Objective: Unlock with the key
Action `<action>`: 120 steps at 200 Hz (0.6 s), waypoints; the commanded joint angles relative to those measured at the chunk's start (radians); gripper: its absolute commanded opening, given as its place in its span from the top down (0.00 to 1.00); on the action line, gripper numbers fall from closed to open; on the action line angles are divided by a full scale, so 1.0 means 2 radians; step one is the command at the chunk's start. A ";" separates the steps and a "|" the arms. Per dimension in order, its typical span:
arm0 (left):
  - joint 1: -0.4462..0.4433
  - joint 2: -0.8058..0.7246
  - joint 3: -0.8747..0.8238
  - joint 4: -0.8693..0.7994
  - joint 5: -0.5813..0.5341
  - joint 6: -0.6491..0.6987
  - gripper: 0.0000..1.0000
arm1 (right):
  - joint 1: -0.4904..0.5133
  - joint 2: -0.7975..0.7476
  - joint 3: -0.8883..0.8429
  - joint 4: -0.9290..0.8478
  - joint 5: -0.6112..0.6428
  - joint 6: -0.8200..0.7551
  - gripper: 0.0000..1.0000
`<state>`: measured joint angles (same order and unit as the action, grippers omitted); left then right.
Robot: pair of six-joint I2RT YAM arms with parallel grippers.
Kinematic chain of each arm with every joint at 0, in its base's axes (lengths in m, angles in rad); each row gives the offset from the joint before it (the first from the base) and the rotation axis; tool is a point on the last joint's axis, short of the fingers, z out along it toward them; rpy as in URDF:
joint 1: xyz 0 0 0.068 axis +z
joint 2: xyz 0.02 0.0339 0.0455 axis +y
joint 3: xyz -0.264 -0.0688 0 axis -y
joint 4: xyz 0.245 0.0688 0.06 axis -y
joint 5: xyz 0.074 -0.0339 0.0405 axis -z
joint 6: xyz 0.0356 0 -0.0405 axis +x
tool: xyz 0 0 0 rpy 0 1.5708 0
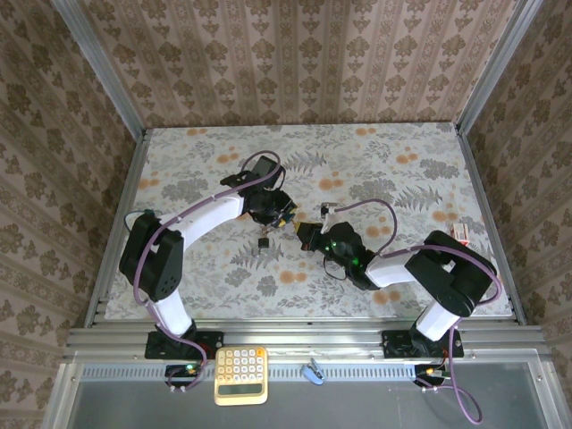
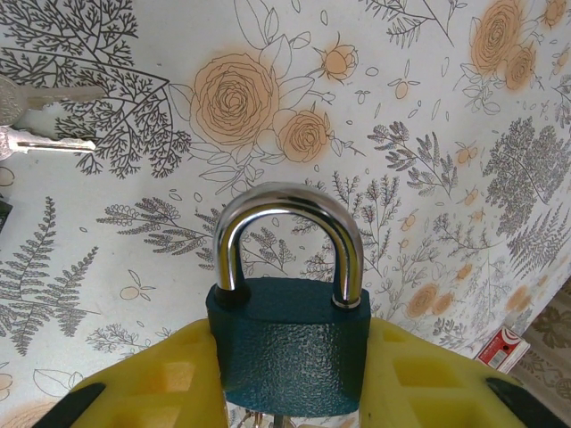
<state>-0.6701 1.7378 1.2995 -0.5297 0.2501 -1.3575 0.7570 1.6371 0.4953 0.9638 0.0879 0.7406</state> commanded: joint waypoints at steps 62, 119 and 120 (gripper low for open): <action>-0.018 -0.008 0.018 -0.018 0.047 0.008 0.70 | 0.000 -0.005 0.025 -0.038 0.025 -0.050 1.00; -0.018 -0.004 0.017 -0.013 0.050 0.007 0.70 | -0.001 -0.015 0.025 -0.041 0.031 -0.041 1.00; -0.018 -0.004 0.017 -0.014 0.050 0.007 0.70 | -0.001 -0.015 0.024 -0.041 0.032 -0.041 1.00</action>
<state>-0.6727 1.7378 1.3033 -0.5270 0.2428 -1.3575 0.7582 1.6203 0.5156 0.9073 0.0895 0.6720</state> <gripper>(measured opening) 0.333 0.066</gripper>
